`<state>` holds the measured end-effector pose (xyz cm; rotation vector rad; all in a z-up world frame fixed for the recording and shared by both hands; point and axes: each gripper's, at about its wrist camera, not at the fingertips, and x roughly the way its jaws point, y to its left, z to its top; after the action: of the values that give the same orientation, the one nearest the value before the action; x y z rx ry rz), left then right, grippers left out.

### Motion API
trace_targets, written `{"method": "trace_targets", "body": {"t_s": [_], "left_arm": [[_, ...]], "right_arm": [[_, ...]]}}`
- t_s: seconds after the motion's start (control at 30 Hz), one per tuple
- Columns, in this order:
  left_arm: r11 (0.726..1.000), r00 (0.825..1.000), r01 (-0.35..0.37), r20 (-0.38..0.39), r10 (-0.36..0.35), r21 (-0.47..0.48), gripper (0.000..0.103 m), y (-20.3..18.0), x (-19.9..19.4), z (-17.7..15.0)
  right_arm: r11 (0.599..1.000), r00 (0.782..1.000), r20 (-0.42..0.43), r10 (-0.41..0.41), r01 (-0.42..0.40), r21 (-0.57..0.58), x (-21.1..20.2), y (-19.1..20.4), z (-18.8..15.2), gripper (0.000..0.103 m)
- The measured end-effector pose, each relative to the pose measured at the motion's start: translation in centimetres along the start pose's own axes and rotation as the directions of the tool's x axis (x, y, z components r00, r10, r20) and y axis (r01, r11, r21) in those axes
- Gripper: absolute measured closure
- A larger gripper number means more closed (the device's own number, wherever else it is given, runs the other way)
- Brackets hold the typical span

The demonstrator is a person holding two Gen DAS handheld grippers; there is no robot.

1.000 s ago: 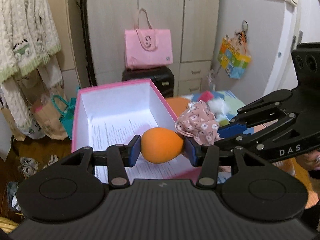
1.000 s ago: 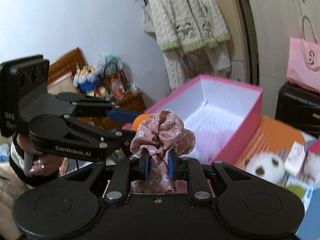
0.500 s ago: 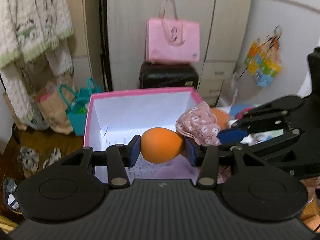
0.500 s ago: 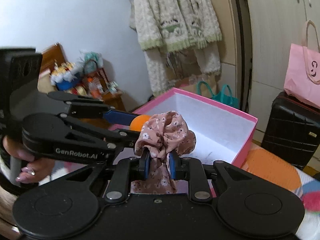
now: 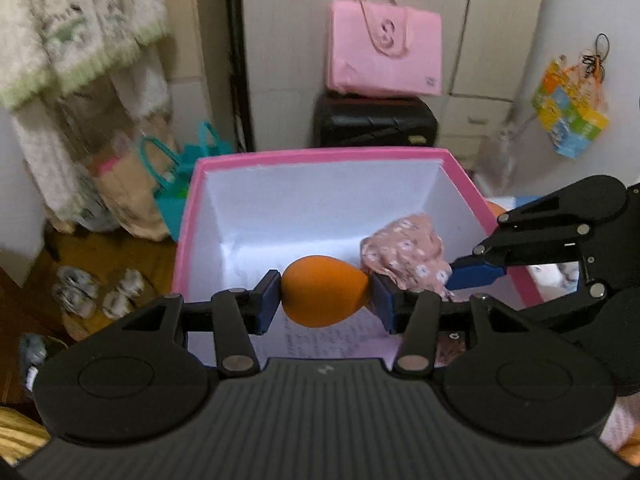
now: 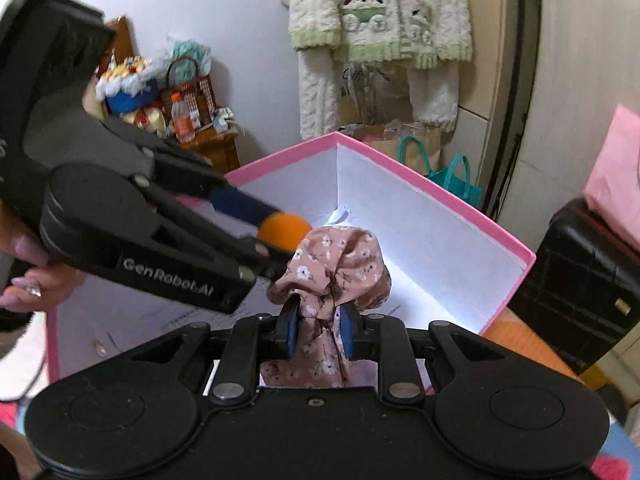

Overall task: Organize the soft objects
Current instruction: 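Carry both items over the pink box and open both tools to drop them, then withdraw both tools from the box back toward the table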

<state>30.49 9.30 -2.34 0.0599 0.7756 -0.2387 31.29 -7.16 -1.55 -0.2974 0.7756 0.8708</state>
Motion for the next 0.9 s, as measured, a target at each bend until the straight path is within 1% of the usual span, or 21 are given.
{"method": "trace_targets", "body": {"t_s": [0.03, 0.07, 0.13, 0.2, 0.3, 0.47, 0.63, 0.77, 0.9], "left_arm": [[1.0, 1.0, -0.001, 0.012, 0.0, 0.01, 0.053, -0.1, -0.3, -0.2], [1.0, 1.0, 0.003, 0.013, -0.003, 0.007, 0.05, 0.0, -0.6, -0.2], [1.0, 1.0, 0.015, 0.021, -0.014, -0.009, 0.044, 0.3, -1.2, -0.3], [1.0, 0.999, 0.014, 0.039, -0.014, -0.021, 0.037, 0.6, -1.9, -0.2], [1.0, 0.997, -0.003, 0.074, 0.004, -0.016, 0.032, 0.5, -3.3, -0.3], [1.0, 0.996, 0.028, 0.084, -0.027, -0.001, 0.031, 0.1, -5.5, -0.9], [0.998, 0.995, 0.05, 0.082, -0.052, 0.032, 0.03, -0.8, -8.1, -1.5], [0.995, 0.995, 0.068, 0.071, -0.073, 0.074, 0.03, -1.9, -10.0, -2.0], [0.989, 0.992, 0.077, 0.086, -0.089, 0.129, 0.028, -3.6, -12.3, -2.6]], "right_arm": [[1.0, 1.0, -0.003, -0.008, 0.008, -0.004, 0.2, 0.0, 0.1, 0.07], [1.0, 1.0, -0.008, -0.017, 0.017, -0.007, 0.2, 0.0, 0.2, 0.058], [0.999, 0.999, -0.008, -0.032, 0.032, -0.012, 0.3, 0.1, 0.2, 0.045], [0.999, 0.999, -0.002, -0.039, 0.039, -0.012, 0.1, 0.2, 0.1, 0.045], [0.999, 0.999, 0.012, -0.045, 0.045, 0.001, -0.5, 0.4, -0.1, 0.045], [0.997, 0.997, 0.03, -0.077, 0.077, -0.011, -2.1, 1.7, -0.2, 0.044], [0.992, 0.991, 0.048, -0.124, 0.125, -0.019, -4.8, 3.4, -0.7, 0.044], [0.988, 0.986, 0.063, -0.151, 0.153, -0.021, -7.5, 4.6, -1.3, 0.043], [0.984, 0.982, 0.075, -0.176, 0.177, -0.018, -10.4, 5.8, -2.1, 0.042]]}}
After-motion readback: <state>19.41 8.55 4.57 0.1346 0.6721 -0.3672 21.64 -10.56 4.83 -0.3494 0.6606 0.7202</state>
